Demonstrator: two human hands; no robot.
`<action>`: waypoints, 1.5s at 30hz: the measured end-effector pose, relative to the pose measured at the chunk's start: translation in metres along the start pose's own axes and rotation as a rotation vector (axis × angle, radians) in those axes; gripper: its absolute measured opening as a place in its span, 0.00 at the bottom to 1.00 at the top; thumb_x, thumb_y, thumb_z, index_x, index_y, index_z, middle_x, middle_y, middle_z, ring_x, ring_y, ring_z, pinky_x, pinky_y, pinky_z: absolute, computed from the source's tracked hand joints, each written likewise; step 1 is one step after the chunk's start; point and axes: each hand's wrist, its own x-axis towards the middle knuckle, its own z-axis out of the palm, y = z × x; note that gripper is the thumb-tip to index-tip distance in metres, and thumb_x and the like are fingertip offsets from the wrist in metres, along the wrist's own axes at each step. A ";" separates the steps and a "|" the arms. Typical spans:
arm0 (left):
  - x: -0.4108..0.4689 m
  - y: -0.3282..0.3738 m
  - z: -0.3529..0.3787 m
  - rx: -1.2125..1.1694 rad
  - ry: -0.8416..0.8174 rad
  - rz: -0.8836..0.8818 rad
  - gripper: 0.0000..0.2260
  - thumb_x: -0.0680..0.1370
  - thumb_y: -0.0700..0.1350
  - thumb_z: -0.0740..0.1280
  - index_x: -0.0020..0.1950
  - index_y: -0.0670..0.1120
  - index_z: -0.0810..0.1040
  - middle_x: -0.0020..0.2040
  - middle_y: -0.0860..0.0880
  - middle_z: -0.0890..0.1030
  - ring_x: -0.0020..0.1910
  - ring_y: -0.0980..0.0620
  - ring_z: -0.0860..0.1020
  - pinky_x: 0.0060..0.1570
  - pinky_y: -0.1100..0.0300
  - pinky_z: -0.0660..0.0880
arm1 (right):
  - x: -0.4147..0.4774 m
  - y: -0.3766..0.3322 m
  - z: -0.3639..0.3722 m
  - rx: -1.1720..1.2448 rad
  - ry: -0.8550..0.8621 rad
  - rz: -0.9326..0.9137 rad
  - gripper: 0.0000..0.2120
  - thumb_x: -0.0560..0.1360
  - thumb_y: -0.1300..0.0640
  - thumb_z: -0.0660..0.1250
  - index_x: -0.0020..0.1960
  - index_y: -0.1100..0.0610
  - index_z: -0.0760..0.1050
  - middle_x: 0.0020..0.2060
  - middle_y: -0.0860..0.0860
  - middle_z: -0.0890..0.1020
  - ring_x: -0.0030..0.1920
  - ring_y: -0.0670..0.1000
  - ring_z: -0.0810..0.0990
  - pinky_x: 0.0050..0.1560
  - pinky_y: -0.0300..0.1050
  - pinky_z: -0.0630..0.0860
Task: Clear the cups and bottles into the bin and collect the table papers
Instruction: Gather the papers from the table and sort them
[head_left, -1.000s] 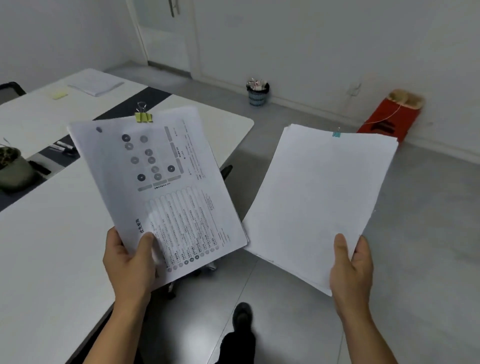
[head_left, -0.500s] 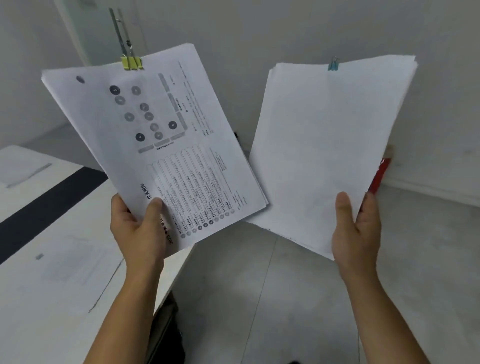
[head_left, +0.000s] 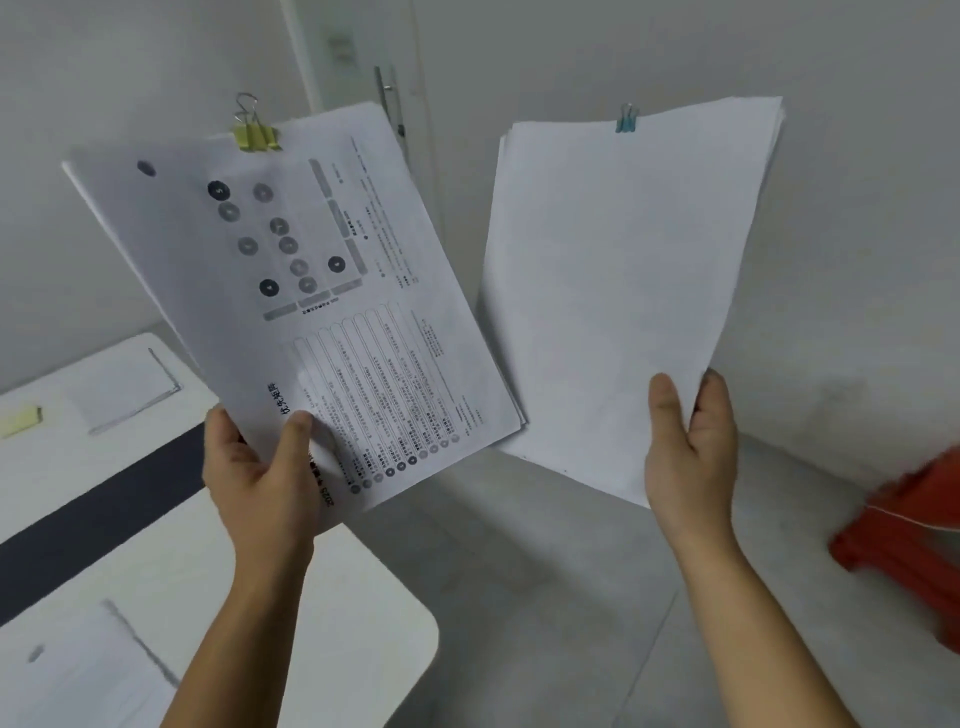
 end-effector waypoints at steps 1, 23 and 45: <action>0.014 -0.005 0.008 0.004 0.044 -0.003 0.15 0.78 0.35 0.67 0.64 0.41 0.71 0.60 0.46 0.79 0.54 0.49 0.78 0.47 0.62 0.74 | 0.022 0.007 0.019 0.010 -0.045 0.004 0.08 0.83 0.55 0.61 0.61 0.51 0.75 0.55 0.40 0.82 0.57 0.40 0.80 0.56 0.31 0.74; 0.408 -0.183 0.195 0.076 0.504 -0.088 0.12 0.78 0.36 0.67 0.56 0.51 0.75 0.51 0.55 0.83 0.52 0.53 0.82 0.53 0.54 0.79 | 0.356 0.209 0.481 0.099 -0.548 0.017 0.05 0.83 0.58 0.60 0.56 0.56 0.73 0.44 0.34 0.81 0.47 0.33 0.78 0.48 0.24 0.70; 0.821 -0.346 0.078 0.189 1.342 -0.157 0.14 0.78 0.33 0.65 0.52 0.53 0.74 0.48 0.57 0.82 0.44 0.59 0.81 0.46 0.58 0.78 | 0.352 0.302 1.145 0.200 -1.380 0.086 0.06 0.83 0.56 0.61 0.53 0.46 0.73 0.44 0.27 0.80 0.48 0.31 0.78 0.45 0.22 0.69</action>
